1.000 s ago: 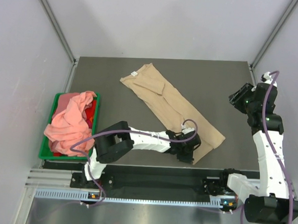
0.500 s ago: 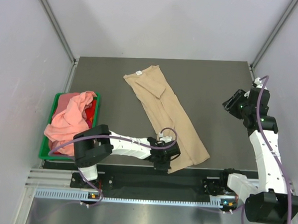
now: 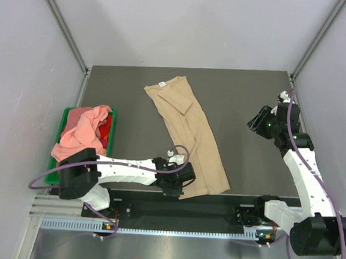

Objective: Fold and stack the t-shirts
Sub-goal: Fold the tshirt

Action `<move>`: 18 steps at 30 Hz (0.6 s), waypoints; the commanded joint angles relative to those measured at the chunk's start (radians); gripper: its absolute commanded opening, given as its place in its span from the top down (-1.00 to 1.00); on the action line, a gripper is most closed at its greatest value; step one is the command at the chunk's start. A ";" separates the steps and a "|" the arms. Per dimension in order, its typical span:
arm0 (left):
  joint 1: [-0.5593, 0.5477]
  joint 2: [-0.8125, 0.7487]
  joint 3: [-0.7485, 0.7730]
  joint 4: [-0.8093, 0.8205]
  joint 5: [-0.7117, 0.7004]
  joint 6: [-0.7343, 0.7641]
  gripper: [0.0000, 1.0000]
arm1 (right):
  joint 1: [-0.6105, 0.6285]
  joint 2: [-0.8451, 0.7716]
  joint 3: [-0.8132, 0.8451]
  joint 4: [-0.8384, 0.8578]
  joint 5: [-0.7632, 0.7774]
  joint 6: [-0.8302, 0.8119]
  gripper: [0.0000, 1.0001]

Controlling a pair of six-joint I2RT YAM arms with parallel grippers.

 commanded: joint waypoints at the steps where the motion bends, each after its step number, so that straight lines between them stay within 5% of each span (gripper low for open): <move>1: -0.003 -0.074 -0.016 -0.050 0.002 -0.002 1.00 | 0.028 0.012 -0.008 0.054 0.010 0.000 0.15; 2: -0.005 -0.077 -0.013 -0.039 0.020 0.012 0.97 | 0.041 0.017 -0.011 0.057 0.010 0.001 0.15; 3: -0.005 -0.077 -0.007 -0.034 0.033 0.017 0.68 | 0.044 0.021 -0.011 0.065 0.010 0.003 0.14; 6: -0.003 -0.092 0.057 -0.075 0.036 0.055 0.29 | 0.062 0.029 -0.009 0.071 0.010 0.001 0.15; 9: 0.043 -0.095 0.174 -0.155 -0.010 0.121 0.11 | 0.070 0.030 -0.008 0.072 0.013 -0.002 0.14; 14: 0.239 -0.069 0.335 -0.209 -0.023 0.296 0.16 | 0.073 0.023 -0.006 0.071 0.013 -0.003 0.14; 18: 0.545 -0.035 0.426 -0.154 -0.050 0.412 0.30 | 0.079 0.014 -0.012 0.089 -0.002 0.006 0.14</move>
